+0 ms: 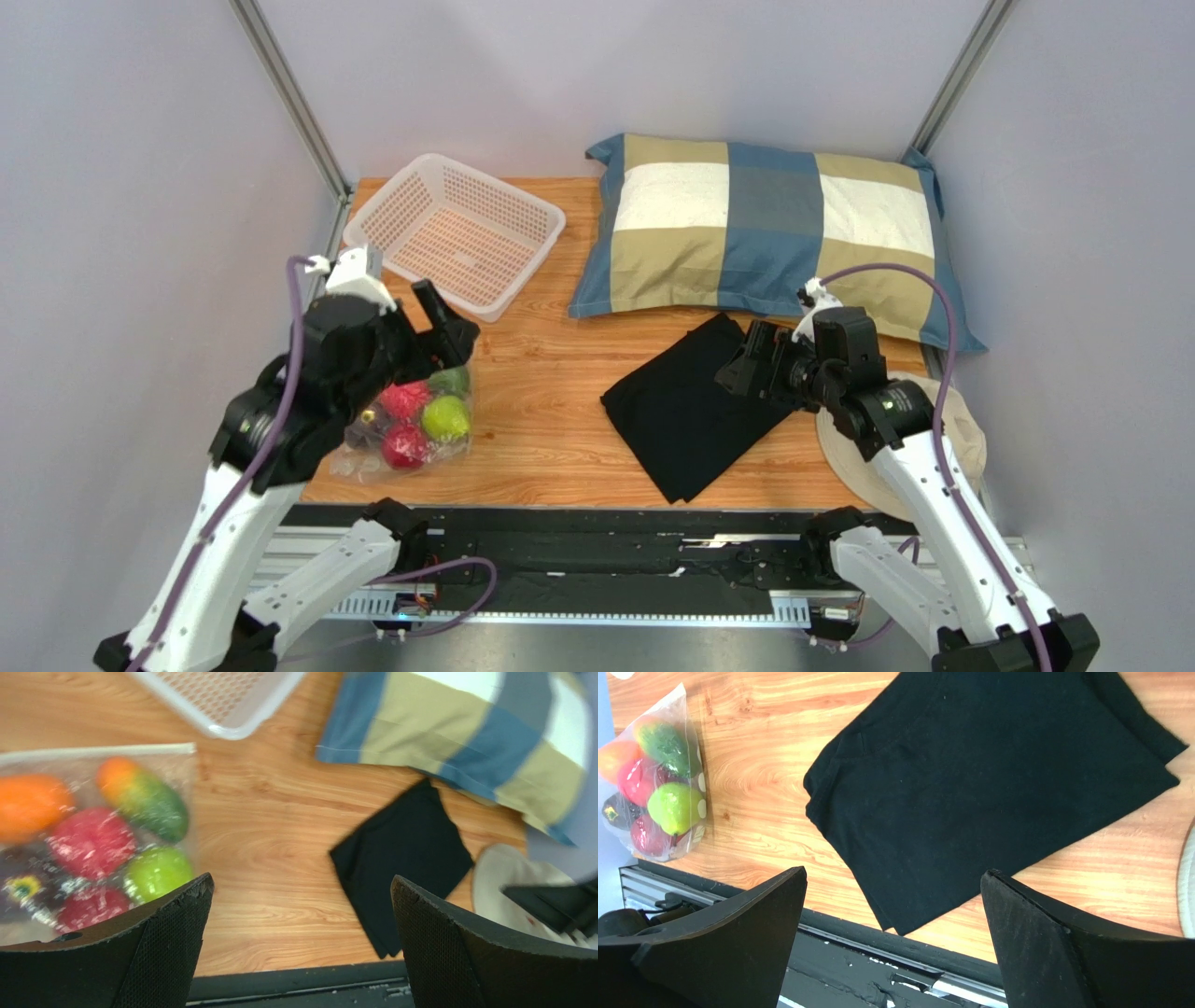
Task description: Open the zip-top bag and remove the fake food
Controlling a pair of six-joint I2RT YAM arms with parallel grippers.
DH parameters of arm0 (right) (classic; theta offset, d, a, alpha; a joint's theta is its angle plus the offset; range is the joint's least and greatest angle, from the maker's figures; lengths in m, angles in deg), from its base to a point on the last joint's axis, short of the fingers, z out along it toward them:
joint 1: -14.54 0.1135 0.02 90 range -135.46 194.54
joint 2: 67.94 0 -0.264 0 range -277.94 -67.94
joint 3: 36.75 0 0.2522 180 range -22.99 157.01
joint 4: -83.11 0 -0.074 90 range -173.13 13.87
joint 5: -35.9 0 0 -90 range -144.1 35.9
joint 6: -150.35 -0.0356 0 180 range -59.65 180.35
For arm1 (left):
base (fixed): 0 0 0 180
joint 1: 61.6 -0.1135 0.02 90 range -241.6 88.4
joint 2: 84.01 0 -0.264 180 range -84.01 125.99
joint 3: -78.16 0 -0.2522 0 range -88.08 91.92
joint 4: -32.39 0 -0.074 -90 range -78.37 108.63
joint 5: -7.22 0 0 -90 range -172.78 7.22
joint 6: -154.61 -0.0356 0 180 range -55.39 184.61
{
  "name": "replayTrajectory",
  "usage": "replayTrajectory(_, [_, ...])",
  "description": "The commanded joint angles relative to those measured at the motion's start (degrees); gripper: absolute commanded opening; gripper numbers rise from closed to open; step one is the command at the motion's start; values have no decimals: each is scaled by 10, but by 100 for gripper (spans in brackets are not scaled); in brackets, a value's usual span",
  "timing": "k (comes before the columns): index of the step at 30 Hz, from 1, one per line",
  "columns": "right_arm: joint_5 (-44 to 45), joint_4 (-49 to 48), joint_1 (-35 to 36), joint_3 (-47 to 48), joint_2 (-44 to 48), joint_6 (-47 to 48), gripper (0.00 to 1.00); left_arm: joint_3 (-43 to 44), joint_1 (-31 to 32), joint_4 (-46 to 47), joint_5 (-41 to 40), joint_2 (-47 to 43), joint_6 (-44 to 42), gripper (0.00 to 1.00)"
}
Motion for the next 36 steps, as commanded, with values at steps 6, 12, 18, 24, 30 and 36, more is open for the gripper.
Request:
replayTrajectory(6, [-93, -7, 2, 129, -132, 75, 100, -43, -365, -64, 193, 157, 33, 99])
replayTrajectory(12, [-195, 83, 39, 190, -251, 109, 100, -60, -477, 0, 87, 193, -14, 99])
replayTrajectory(18, [-197, 73, 94, 171, -231, 96, 100, -78, -610, 155, 254, 340, -20, 97])
replayTrajectory(24, [-173, 87, 96, 166, -225, 105, 100, -29, -618, 179, 265, 471, -44, 98])
replayTrajectory(30, [-167, 80, 95, 168, -227, 97, 100, -33, -622, 177, 230, 518, -54, 98])
replayTrajectory(36, [-163, 82, 95, 166, -231, 95, 100, -36, -625, 176, 189, 445, -119, 97])
